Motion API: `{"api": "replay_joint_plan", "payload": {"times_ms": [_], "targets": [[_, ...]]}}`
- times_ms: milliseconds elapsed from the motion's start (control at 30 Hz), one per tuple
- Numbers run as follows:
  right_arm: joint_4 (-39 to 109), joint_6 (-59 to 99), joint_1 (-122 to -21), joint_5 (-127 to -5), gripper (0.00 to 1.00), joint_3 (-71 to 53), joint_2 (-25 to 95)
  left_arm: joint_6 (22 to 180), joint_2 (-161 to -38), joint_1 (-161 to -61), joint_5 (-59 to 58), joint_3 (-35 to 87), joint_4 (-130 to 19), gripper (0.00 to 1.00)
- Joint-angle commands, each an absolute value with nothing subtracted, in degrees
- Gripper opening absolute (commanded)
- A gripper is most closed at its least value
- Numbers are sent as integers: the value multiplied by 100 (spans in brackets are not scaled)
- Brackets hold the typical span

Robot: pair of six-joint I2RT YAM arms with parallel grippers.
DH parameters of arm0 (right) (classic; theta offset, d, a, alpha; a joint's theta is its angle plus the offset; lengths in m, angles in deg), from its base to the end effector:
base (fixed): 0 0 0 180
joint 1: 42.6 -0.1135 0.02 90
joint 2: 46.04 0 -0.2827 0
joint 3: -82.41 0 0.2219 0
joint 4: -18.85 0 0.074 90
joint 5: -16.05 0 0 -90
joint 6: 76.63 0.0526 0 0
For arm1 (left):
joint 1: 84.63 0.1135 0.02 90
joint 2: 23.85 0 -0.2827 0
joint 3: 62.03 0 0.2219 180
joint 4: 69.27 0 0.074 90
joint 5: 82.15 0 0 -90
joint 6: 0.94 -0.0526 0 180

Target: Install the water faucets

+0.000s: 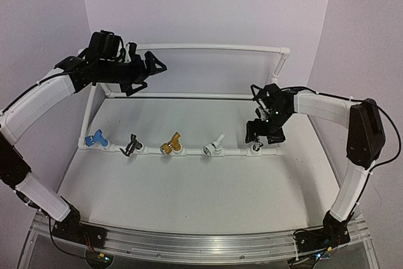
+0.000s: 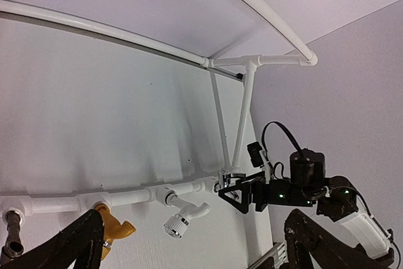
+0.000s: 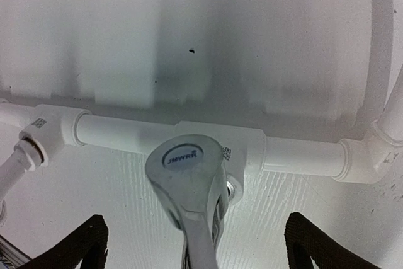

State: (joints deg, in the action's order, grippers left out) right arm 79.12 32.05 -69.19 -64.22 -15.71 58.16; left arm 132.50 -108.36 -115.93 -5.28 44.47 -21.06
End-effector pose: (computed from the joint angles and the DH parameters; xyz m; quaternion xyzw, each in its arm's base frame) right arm 0.3184 0.1693 0.2488 -0.0846 0.9717 0.1552 0.1565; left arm 0.2596 -0.1718 0.4227 -0.0291 0.8452 -0.3957 0.3582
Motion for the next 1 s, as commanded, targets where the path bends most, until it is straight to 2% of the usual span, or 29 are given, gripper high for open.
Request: {"api": "replay_joint_plan", "payload": {"times_ms": [0, 333, 600, 700, 800, 967], "targets": [[7885, 2584, -6838, -6615, 98, -1441, 4942, 13195, -10943, -11421, -721, 4836, -1945, 100], [7704, 1386, -6738, -7013, 98, -1598, 3766, 12830, -11643, -10232, -1864, 5926, -716, 100], [7976, 861, -5983, -6985, 98, -3509, 4711, 12188, -11953, -9065, -1921, 6605, 320, 100], [8195, 766, -5047, -6297, 98, -3856, 5151, 12161, -11692, -8857, -1855, 6194, 186, 100], [8363, 526, -4067, -5132, 98, -3853, 5415, 11901, -11549, -8826, -1052, 6001, 630, 100], [8329, -49, -3441, -4427, 98, -3304, 5427, 11844, -11002, -8814, -578, 5224, 876, 100]]}}
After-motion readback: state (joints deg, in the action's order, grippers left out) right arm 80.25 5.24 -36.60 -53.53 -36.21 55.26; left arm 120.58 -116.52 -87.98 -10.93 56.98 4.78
